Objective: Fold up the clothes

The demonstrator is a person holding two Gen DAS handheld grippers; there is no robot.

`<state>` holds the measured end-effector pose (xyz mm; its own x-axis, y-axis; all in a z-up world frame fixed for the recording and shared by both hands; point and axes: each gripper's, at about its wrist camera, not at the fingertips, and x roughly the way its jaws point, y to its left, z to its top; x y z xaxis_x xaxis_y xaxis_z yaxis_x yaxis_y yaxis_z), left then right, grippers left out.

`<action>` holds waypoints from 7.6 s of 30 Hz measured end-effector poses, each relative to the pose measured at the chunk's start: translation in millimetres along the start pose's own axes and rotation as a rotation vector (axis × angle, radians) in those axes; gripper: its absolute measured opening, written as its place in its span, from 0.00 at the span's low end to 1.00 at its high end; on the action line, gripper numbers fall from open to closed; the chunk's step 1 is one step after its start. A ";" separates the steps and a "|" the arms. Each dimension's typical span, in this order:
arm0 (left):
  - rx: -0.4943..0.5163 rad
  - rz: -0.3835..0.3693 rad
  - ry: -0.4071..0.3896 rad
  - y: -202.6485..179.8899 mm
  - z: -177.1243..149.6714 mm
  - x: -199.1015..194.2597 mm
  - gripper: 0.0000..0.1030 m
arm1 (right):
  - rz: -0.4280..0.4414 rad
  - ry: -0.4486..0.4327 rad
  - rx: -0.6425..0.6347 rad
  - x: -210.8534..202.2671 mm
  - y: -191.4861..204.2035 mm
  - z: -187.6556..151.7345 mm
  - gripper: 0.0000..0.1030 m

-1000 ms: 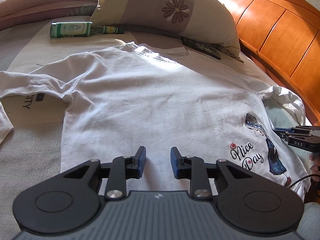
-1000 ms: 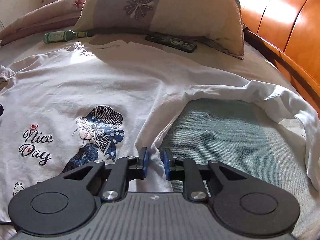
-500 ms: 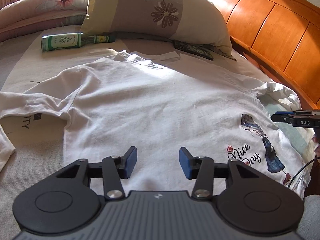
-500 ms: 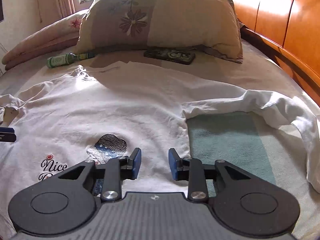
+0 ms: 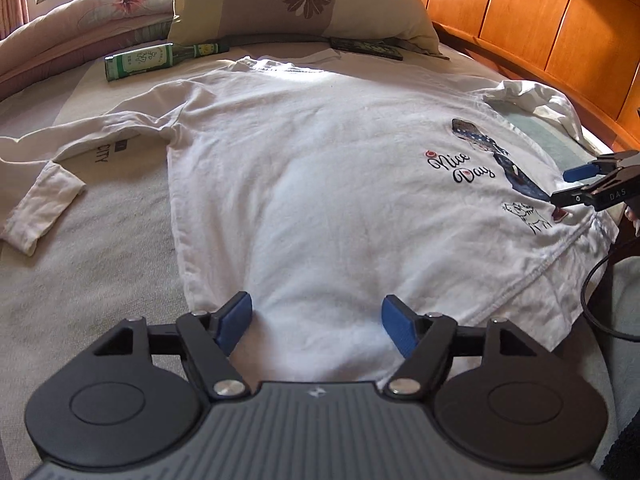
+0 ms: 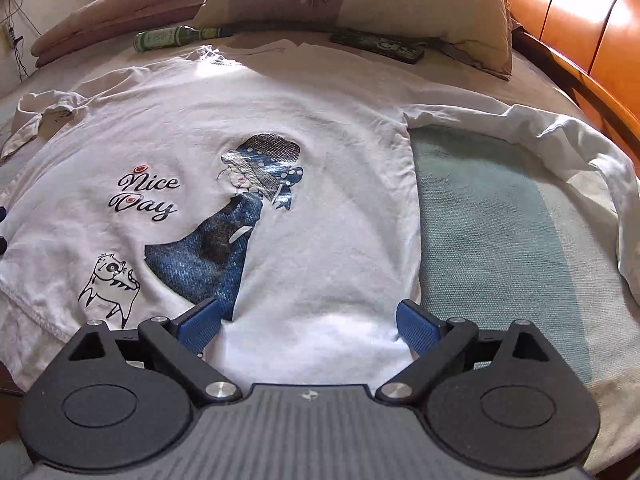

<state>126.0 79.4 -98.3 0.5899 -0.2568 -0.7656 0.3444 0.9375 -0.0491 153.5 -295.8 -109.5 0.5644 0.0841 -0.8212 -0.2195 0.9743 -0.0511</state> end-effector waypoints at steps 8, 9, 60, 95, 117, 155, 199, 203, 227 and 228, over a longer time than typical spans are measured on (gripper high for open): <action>0.047 -0.056 -0.089 -21.7 20.1 7.4 0.70 | 0.084 -0.151 -0.038 -14.9 46.0 24.3 1.00; 0.049 -0.055 -0.075 -23.5 20.3 13.3 0.70 | 0.119 -0.146 -0.026 -9.1 52.3 28.4 1.00; -0.124 -0.067 -0.009 24.6 173.4 155.6 0.75 | 0.075 -0.073 0.044 -8.1 54.0 -17.9 1.00; 0.041 -0.325 0.000 -119.1 172.3 162.5 0.82 | -0.382 -0.210 0.225 84.6 -210.1 112.8 1.00; 0.040 -0.354 -0.019 -111.8 167.2 159.3 0.84 | -0.656 -0.245 0.579 12.9 -299.3 16.8 1.00; 0.039 -0.280 -0.052 -101.1 164.0 159.8 0.90 | -0.192 -0.202 0.051 115.2 -230.1 185.3 0.81; 0.071 -0.264 -0.067 -108.4 158.8 163.4 0.96 | -0.007 -0.152 -0.459 79.7 -156.1 122.4 0.18; 0.081 -0.262 -0.065 -109.2 158.1 163.3 0.96 | -0.004 -0.145 -0.470 87.6 -159.3 129.4 0.37; 0.068 -0.275 -0.058 -107.1 161.0 164.0 0.98 | -0.211 -0.181 0.091 19.2 -307.0 93.3 0.46; 0.069 -0.273 -0.058 -107.5 161.0 164.1 0.98 | -0.287 -0.179 0.140 22.4 -326.3 87.9 0.50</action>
<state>303.3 -101.3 -115.4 0.5088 -0.5123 -0.6919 0.5438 0.8143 -0.2030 307.7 -593.4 -61.3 0.7203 -0.1736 -0.6716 0.0722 0.9817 -0.1763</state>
